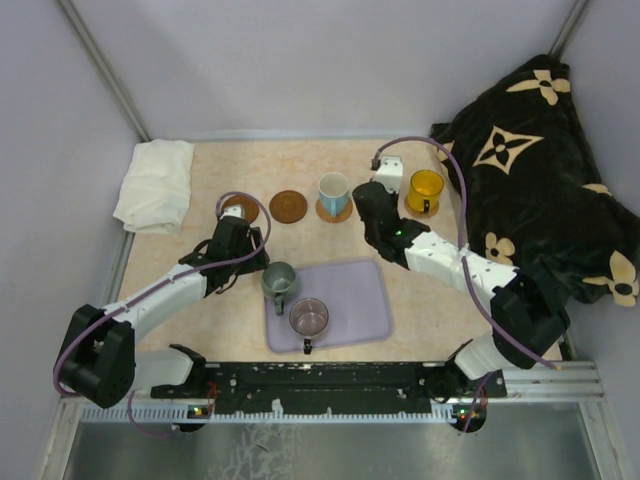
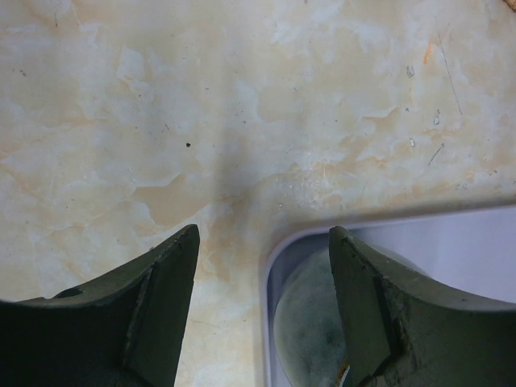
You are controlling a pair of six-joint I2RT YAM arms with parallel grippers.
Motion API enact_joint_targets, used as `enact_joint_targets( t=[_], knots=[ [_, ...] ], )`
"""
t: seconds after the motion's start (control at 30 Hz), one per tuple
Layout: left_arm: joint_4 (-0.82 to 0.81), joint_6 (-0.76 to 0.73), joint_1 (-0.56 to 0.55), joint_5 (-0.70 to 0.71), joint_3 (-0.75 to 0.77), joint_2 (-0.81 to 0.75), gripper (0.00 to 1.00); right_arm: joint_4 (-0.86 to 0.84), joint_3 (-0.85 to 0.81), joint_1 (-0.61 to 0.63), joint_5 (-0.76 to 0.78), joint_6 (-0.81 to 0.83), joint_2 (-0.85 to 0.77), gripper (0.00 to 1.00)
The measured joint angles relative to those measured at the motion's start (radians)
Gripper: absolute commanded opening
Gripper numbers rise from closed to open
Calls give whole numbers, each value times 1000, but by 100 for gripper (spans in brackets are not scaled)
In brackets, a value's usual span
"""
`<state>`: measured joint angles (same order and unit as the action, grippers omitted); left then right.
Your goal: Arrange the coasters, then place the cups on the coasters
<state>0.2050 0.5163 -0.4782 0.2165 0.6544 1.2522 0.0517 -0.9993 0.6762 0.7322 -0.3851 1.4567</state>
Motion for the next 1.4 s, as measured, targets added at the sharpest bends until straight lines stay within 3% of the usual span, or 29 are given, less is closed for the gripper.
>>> enact_joint_targets(
  t=[0.23, 0.77, 1.4],
  knots=[
    [1, 0, 0, 0, 0, 0, 72, 52, 77, -55, -22, -55, -1, 0],
    [5, 0, 0, 0, 0, 0, 72, 37, 82, -183, -154, -98, 84, 0],
    [7, 0, 0, 6, 4, 8, 72, -50, 5, -200, -175, -72, 227, 0]
  ],
)
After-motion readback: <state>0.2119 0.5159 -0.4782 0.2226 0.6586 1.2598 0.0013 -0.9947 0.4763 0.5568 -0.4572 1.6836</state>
